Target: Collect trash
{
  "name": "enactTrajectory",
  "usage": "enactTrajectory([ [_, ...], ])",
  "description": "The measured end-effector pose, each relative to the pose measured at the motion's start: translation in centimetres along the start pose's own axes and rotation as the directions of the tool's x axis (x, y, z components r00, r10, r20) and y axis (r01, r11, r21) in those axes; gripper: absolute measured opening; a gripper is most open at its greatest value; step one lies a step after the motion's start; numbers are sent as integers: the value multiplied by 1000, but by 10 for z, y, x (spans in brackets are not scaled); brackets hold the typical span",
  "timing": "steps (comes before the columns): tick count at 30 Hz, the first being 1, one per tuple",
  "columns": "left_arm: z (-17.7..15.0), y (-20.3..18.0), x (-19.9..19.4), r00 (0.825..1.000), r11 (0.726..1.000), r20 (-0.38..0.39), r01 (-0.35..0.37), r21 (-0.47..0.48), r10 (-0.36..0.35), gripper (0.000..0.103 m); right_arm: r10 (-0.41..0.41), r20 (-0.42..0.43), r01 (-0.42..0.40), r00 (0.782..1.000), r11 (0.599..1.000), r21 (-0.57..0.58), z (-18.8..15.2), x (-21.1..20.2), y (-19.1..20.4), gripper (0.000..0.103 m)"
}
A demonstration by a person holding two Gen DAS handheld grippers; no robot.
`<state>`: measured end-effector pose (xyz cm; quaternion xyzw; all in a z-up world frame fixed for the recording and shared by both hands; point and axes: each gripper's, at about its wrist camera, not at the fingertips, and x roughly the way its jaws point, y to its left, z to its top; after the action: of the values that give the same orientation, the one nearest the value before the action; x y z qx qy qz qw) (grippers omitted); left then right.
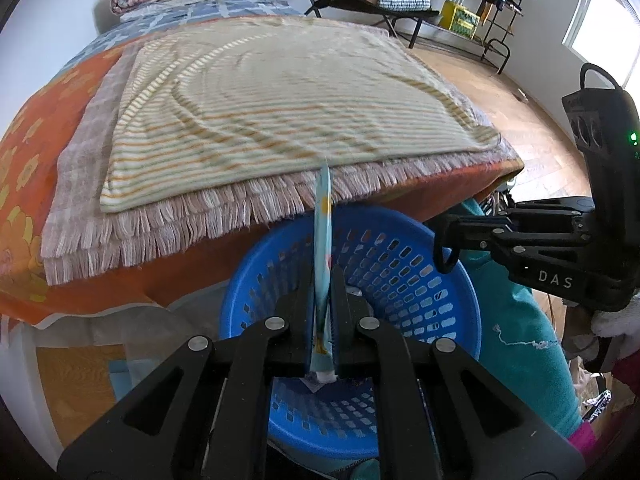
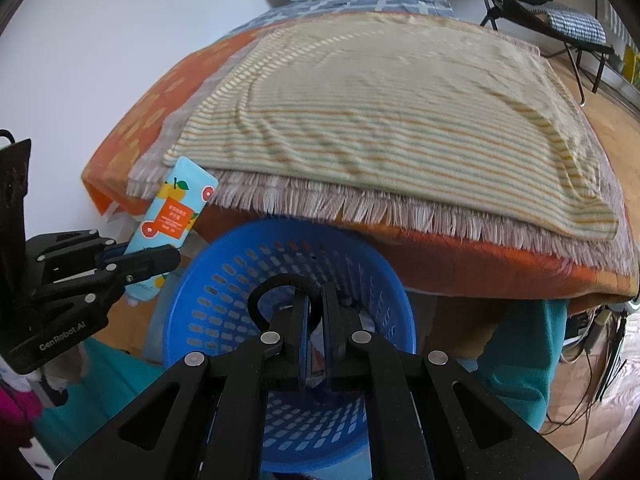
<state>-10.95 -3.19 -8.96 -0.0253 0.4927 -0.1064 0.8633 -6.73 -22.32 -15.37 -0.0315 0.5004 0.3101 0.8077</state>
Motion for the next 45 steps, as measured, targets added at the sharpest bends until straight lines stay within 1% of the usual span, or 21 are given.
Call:
enactTrajectory([
  [4,-5,-3,9,999,1000,-38,2,15,-1,5,0,-18,0,1000,1000,10,-3,4,-1,5],
  [8,-7,-8,12,999,1000,-49,-1,29,2,5,7,-46,-6,999,1000,21,-6,9,-2,5],
  [9,-7,-8,12,999,1000,-50,-2,30,4,5,11,-50,-10,999,1000,24,-6,10,-2,7],
  [11,-7,-7,12,999,1000,-51,-6,27,7,7,17,-57,-15,998,999,30,-8,11,-3,15],
  [13,-7,-6,12,999,1000,-51,-9,21,10,16,24,-60,-21,998,999,40,-8,11,-4,36],
  [14,-7,-5,12,999,1000,-48,-11,18,12,28,29,-57,-27,998,999,44,-9,11,-4,39],
  [15,-6,-5,10,999,1000,-42,-12,15,13,36,35,-53,-33,998,998,47,-9,10,-5,41],
  [19,-4,-3,7,999,1000,-30,-21,9,21,38,33,-56,-30,998,998,55,-10,9,-6,41],
  [20,-3,-3,7,999,1000,-27,-25,5,25,42,31,-57,-28,998,998,59,-10,9,-6,41],
  [21,-2,-2,6,999,1000,-24,-26,3,26,50,29,-58,-25,998,998,62,-10,8,-6,41],
  [23,-1,-2,4,999,999,-12,-33,-1,33,59,23,-58,-19,998,998,65,-9,7,-6,44],
  [25,1,-1,2,999,999,0,-48,-2,48,63,16,-52,-13,998,998,67,-8,5,-6,50],
  [27,3,0,0,998,998,8,-64,-7,64,72,5,-43,-3,999,998,64,-7,3,-5,53],
  [29,5,2,-2,998,998,16,-67,-21,67,76,-3,-37,5,999,998,64,-6,1,-5,57],
  [35,13,8,-5,996,994,24,-86,-66,87,78,-19,-16,20,1000,998,56,-1,-7,-2,62],
  [37,17,8,-8,995,993,35,-86,-78,89,78,-30,-9,30,1000,998,53,1,-9,-2,66],
  [41,22,9,-14,995,992,53,-81,-101,87,78,-56,18,55,998,997,51,5,-15,-1,67],
  [45,30,10,-23,992,989,90,-77,-124,88,79,-74,55,70,996,996,58,10,-24,0,68],
])
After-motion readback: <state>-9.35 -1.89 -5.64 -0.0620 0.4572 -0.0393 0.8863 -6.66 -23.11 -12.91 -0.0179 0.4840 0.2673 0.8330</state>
